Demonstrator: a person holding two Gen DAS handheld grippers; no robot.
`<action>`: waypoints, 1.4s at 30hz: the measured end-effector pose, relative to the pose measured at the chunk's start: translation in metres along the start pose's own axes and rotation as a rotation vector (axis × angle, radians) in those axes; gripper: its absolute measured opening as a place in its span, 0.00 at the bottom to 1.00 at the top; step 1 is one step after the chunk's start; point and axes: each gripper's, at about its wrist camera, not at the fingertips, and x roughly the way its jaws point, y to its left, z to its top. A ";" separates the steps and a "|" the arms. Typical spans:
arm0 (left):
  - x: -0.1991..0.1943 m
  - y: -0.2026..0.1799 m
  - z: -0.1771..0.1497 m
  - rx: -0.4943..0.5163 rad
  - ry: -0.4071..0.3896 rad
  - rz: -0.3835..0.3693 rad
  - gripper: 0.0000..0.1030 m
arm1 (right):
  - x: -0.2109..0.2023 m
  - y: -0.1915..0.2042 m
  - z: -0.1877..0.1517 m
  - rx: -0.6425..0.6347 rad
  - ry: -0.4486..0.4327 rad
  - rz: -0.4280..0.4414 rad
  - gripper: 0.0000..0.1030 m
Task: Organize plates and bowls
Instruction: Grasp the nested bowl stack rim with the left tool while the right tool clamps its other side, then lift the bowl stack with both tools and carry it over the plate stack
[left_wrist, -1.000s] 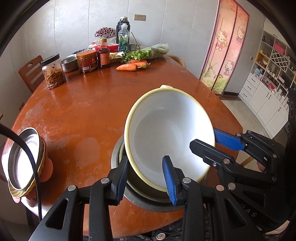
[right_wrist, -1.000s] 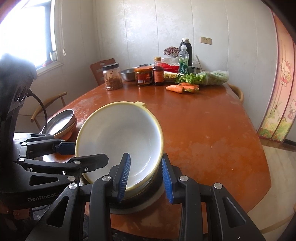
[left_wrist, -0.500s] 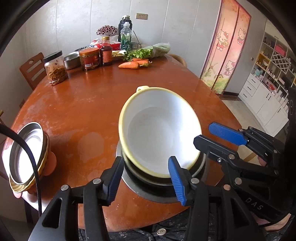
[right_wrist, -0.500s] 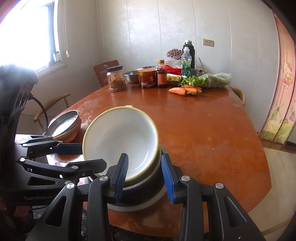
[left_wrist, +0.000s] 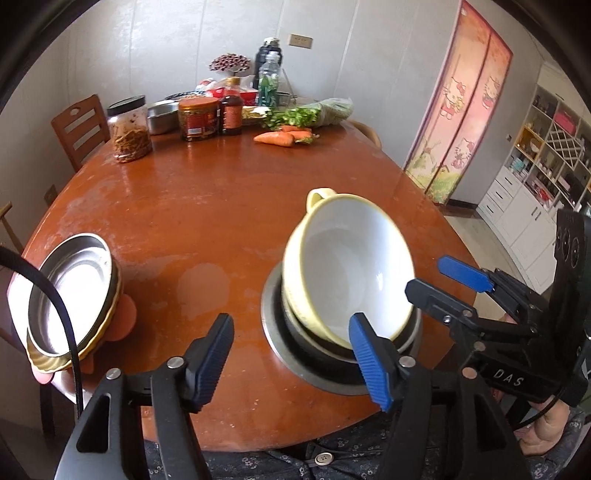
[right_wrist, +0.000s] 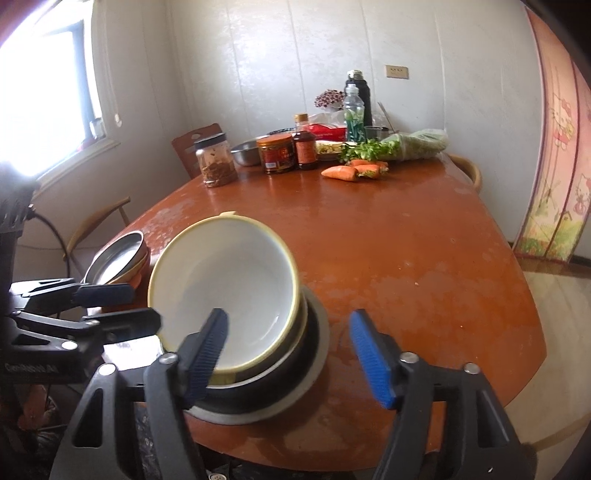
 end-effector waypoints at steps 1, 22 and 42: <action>0.001 0.003 0.000 -0.010 0.004 -0.010 0.64 | 0.001 -0.002 0.000 0.011 0.003 0.007 0.70; 0.041 -0.008 0.000 -0.045 0.088 -0.037 0.73 | 0.030 -0.022 -0.009 0.168 0.106 0.126 0.71; 0.074 0.000 -0.003 -0.097 0.157 -0.087 0.79 | 0.040 -0.026 -0.017 0.161 0.124 0.173 0.50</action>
